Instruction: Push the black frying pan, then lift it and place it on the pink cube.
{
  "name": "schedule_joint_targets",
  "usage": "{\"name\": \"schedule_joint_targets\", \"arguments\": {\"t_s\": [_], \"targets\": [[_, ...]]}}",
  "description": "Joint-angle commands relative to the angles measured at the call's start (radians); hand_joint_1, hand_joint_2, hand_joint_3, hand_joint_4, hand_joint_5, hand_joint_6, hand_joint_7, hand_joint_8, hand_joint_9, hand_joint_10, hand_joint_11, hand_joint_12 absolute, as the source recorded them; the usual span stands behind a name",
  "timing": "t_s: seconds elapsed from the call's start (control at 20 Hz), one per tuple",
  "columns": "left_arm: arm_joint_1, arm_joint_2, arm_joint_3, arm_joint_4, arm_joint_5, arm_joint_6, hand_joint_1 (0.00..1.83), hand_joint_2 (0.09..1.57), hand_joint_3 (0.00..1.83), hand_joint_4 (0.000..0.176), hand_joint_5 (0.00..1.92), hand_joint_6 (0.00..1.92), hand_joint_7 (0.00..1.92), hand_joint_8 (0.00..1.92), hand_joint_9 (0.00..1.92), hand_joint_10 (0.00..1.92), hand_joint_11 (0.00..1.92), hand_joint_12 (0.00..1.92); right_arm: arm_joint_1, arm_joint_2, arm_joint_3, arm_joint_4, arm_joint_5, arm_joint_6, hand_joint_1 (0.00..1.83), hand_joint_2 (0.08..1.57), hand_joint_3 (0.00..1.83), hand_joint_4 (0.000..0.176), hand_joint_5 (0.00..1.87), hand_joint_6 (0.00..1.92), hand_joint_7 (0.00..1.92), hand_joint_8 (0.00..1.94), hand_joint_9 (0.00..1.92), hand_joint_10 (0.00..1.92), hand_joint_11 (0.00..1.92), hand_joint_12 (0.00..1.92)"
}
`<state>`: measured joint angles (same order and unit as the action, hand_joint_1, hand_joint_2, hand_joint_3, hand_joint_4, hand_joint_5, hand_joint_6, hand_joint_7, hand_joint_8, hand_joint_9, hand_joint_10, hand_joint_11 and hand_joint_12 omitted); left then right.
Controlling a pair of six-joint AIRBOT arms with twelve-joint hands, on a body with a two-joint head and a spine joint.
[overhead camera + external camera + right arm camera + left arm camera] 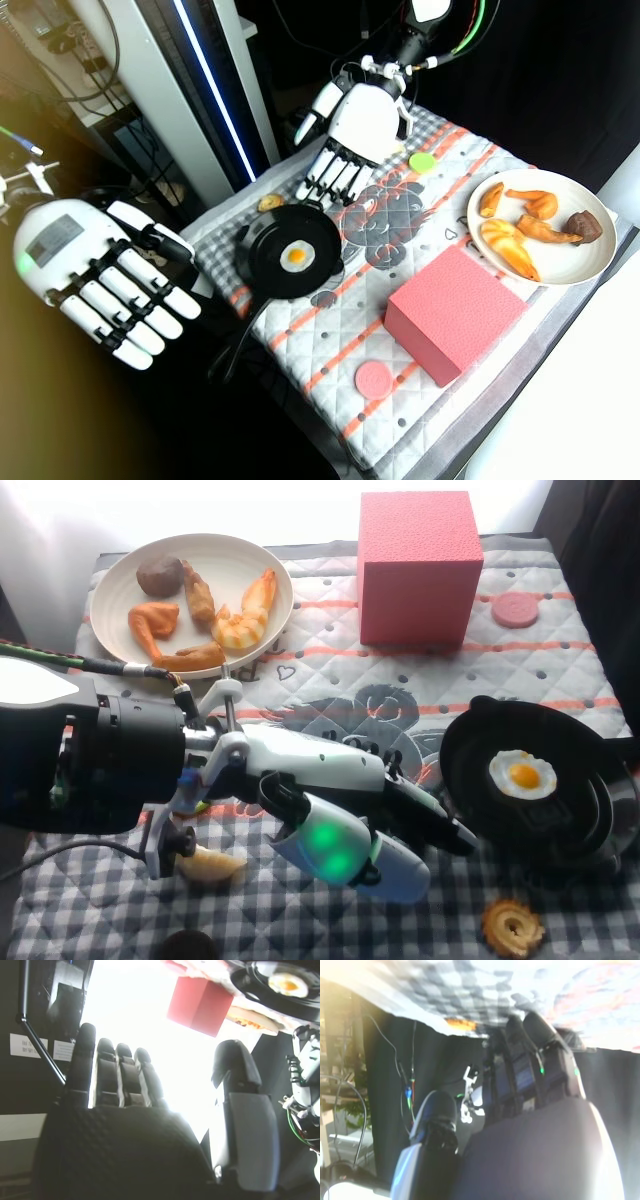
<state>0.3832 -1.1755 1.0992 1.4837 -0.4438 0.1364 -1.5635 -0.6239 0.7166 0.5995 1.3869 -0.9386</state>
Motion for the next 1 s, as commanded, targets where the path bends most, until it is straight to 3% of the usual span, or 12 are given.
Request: {"name": "schedule_joint_targets", "arguments": {"t_s": [0.0, 0.1, 0.2, 0.45, 0.8, 0.85, 0.95], "targets": [[-0.004, 0.001, 0.002, -0.048, -0.034, -0.005, 0.00, 1.57, 0.03, 0.000, 0.28, 0.00, 0.28, 0.00, 0.37, 0.02, 0.00, 1.42, -0.001, 0.002, 0.005, 0.009, 0.125, 0.005, 0.48, 1.21, 0.00, 0.000, 0.00, 0.00, 0.00, 0.00, 0.00, 0.00, 0.00, 0.38], [-0.004, -0.006, 0.010, -0.048, -0.025, -0.005, 0.00, 1.54, 0.00, 0.000, 0.21, 0.00, 0.19, 0.00, 0.32, 0.00, 0.00, 1.46, -0.002, 0.002, 0.004, 0.009, 0.125, 0.005, 0.47, 1.20, 0.00, 0.000, 0.00, 0.00, 0.00, 0.00, 0.00, 0.00, 0.00, 0.42], [-0.004, -0.016, 0.017, -0.052, -0.015, -0.002, 0.00, 1.49, 0.00, 0.000, 0.14, 0.00, 0.11, 0.00, 0.24, 0.00, 0.00, 1.35, -0.002, 0.001, 0.004, 0.010, 0.125, 0.005, 0.44, 1.20, 0.00, 0.000, 0.00, 0.00, 0.00, 0.00, 0.00, 0.00, 0.00, 0.46], [-0.009, -0.043, 0.033, -0.055, -0.009, 0.009, 0.00, 1.46, 0.00, 0.000, 0.16, 0.01, 0.12, 0.01, 0.18, 0.00, 0.00, 1.23, -0.002, 0.000, 0.005, 0.010, 0.125, 0.005, 0.46, 1.19, 0.00, 0.000, 0.00, 0.00, 0.00, 0.00, 0.00, 0.00, 0.00, 0.37], [-0.023, -0.106, 0.064, -0.056, -0.010, 0.034, 0.00, 1.51, 0.00, 0.000, 0.28, 0.02, 0.26, 0.01, 0.34, 0.07, 0.00, 1.52, -0.002, -0.001, 0.005, 0.009, 0.125, 0.005, 0.44, 1.18, 0.00, 0.000, 0.00, 0.00, 0.00, 0.00, 0.00, 0.00, 0.00, 0.53], [-0.023, -0.107, 0.066, -0.056, -0.008, 0.034, 0.00, 1.50, 0.00, 0.000, 0.29, 0.02, 0.27, 0.01, 0.36, 0.08, 0.00, 1.53, -0.002, -0.001, 0.005, 0.009, 0.125, 0.005, 0.45, 1.18, 0.00, 0.000, 0.00, 0.00, 0.00, 0.00, 0.00, 0.00, 0.00, 0.47], [-0.022, -0.093, 0.064, -0.059, -0.008, 0.034, 0.00, 1.51, 0.00, 0.000, 0.31, 0.02, 0.29, 0.01, 0.35, 0.08, 0.00, 1.51, -0.002, -0.001, 0.005, 0.009, 0.125, 0.005, 0.43, 1.18, 0.00, 0.000, 0.00, 0.00, 0.00, 0.00, 0.00, 0.00, 0.00, 0.53]]}}
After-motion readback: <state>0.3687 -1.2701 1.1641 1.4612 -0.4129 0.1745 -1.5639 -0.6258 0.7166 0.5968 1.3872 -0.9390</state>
